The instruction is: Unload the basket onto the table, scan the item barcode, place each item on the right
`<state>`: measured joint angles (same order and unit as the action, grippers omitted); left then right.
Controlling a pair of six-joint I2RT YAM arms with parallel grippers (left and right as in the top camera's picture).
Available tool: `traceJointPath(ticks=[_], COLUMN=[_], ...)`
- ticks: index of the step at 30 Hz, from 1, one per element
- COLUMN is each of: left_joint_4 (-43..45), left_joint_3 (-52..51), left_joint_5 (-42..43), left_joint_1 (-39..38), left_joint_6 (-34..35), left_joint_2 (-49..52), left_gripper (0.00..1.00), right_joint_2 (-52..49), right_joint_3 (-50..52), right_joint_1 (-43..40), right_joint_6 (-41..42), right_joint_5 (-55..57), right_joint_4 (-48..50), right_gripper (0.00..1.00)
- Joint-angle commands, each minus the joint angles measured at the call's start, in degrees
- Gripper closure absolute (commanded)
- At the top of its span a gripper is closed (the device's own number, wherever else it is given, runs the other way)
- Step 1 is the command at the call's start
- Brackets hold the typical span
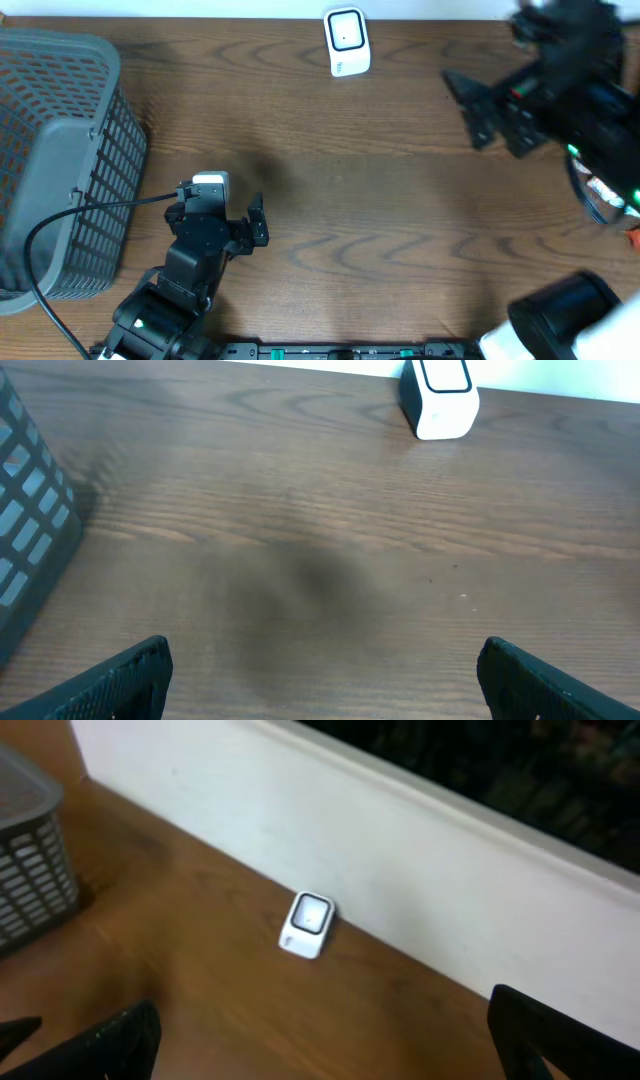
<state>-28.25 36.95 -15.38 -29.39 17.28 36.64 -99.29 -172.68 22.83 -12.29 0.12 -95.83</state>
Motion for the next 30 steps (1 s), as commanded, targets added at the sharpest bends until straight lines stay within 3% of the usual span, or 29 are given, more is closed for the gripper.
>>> traceJointPath(ticks=[1, 17, 30], left_joint_4=[0.0, 0.0, 0.0], left_joint_3=[0.1, 0.1, 0.1], left_joint_5=[-0.8, -0.8, -0.8], left_joint_1=[0.2, 0.2, 0.2], left_joint_6=[-0.7, -0.7, -0.7], left_joint_2=[0.0, 0.0, 0.0], left_gripper=[0.02, 0.02, 0.02], right_joint_2=[1.7, 19.5, 39.9], right_joint_3=[5.9, 40.7, 79.1], right_joint_1=[-2.3, -8.3, -16.2], right_joint_6=[-1.1, -1.1, -1.1], right_joint_5=[1.6, -2.2, -8.0], right_joint_4=[1.7, 22.2, 44.7], right_gripper=[0.01, 0.01, 0.01])
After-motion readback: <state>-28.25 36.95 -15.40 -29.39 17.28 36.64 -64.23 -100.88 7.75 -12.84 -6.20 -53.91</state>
